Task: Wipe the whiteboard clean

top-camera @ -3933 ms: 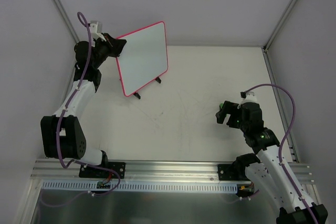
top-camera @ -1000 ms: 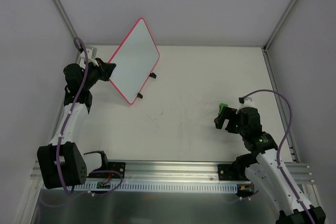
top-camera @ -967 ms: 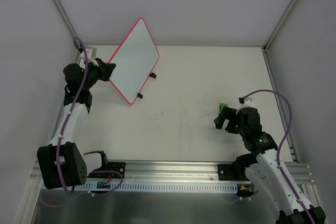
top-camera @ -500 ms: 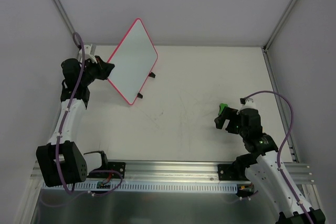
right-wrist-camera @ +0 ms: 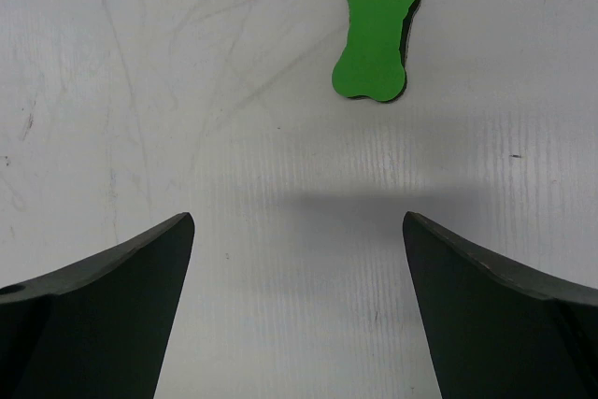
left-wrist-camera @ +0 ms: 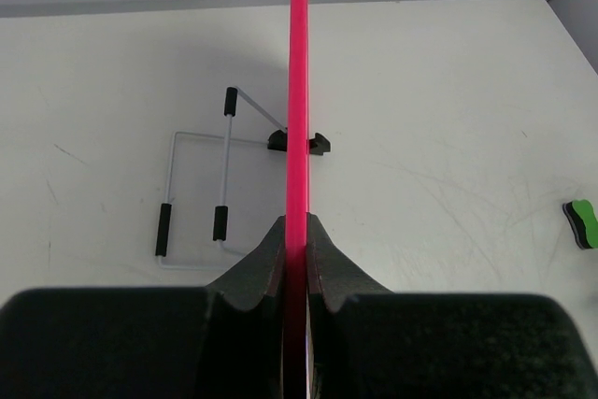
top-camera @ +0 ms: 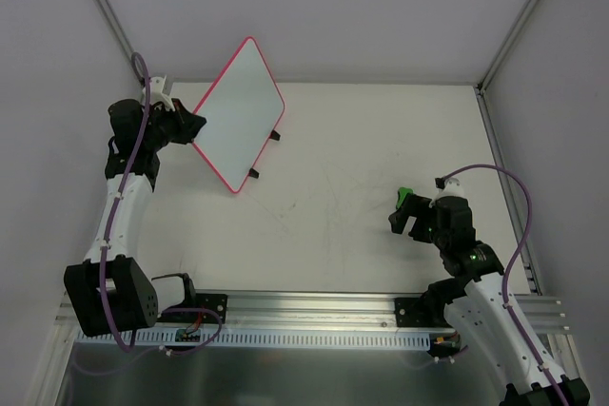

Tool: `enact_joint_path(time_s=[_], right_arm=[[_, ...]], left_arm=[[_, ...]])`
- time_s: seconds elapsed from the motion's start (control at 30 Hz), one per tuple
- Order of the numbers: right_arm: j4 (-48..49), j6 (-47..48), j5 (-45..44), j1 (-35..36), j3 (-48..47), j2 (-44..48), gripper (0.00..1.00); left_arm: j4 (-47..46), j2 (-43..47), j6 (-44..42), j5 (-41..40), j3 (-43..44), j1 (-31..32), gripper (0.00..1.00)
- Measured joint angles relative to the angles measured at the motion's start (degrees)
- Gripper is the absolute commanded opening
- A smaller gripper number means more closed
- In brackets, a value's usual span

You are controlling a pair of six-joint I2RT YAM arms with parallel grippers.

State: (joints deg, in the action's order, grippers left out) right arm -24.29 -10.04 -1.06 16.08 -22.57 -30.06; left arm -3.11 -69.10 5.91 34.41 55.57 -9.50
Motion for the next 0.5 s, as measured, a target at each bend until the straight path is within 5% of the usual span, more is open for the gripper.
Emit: enact_joint_path(time_s=[0.5], right_arm=[[0.0, -0.26, 0.02, 0.0, 0.46, 0.28, 0.99]], left_arm=[[3.96, -0.57, 0.02, -1.46, 1.95, -0.33, 0.03]])
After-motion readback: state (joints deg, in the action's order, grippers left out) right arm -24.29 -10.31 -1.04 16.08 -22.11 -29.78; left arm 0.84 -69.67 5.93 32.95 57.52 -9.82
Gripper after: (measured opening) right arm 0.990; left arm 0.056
